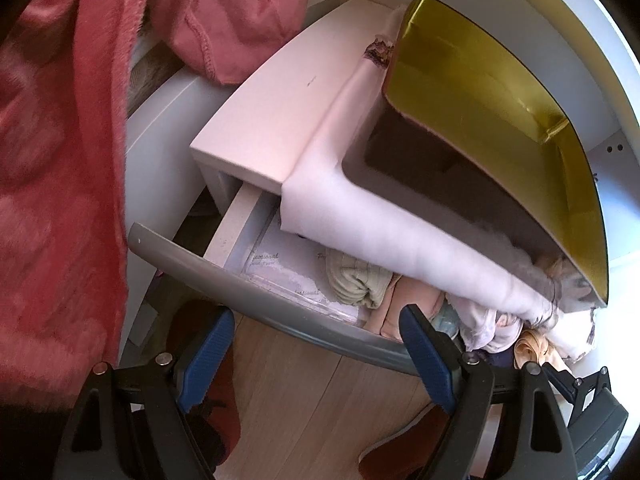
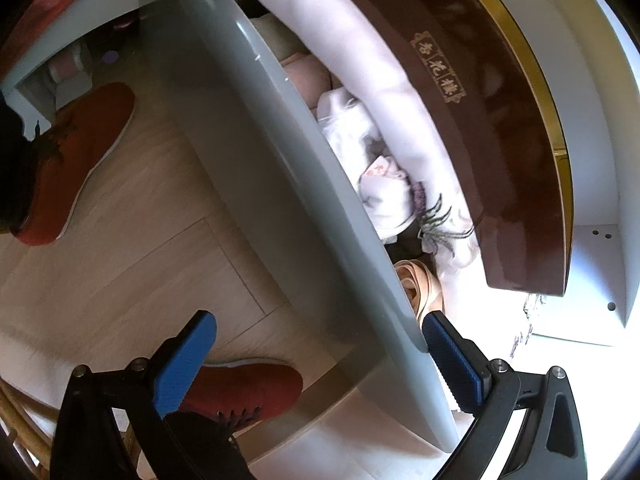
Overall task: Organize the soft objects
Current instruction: 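Pull the drawer outward with the right tool to open it, then move the right tool over the open drawer toward the white crumpled cloth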
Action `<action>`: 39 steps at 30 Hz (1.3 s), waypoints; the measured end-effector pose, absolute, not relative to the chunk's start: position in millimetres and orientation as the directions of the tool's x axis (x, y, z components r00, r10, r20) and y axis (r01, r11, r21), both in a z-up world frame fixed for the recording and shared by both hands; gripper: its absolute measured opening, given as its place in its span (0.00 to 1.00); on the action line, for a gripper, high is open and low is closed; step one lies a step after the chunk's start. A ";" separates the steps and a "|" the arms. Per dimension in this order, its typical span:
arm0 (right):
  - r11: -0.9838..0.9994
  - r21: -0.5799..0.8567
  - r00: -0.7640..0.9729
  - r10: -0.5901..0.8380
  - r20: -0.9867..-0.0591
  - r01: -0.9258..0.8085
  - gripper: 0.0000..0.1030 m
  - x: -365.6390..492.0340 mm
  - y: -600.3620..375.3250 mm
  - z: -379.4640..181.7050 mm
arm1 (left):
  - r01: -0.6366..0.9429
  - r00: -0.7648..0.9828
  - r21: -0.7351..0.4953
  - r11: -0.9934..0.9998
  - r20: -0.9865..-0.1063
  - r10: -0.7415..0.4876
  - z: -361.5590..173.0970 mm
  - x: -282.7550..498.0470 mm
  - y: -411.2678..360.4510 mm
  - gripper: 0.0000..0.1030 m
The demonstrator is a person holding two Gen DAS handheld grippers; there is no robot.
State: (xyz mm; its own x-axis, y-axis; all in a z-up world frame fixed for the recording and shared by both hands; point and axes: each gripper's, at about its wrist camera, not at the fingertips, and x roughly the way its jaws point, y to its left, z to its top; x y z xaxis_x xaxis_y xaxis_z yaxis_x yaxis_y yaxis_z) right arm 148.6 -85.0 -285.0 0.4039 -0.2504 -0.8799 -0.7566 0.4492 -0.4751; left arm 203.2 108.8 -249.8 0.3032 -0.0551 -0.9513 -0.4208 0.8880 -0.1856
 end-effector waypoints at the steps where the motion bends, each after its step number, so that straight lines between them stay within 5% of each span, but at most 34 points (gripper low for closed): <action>1: 0.452 -0.471 0.399 -0.251 -0.882 -0.757 1.00 146.4 -84.2 -285.7 | -0.420 0.299 -0.182 0.889 -0.953 -0.054 -250.8 203.0 107.0 0.84; 39: 0.447 -0.321 0.177 -0.334 -0.926 -0.835 1.00 156.0 -69.6 -292.5 | -0.438 0.095 -0.057 0.897 -0.995 -0.017 -262.8 242.4 91.4 0.84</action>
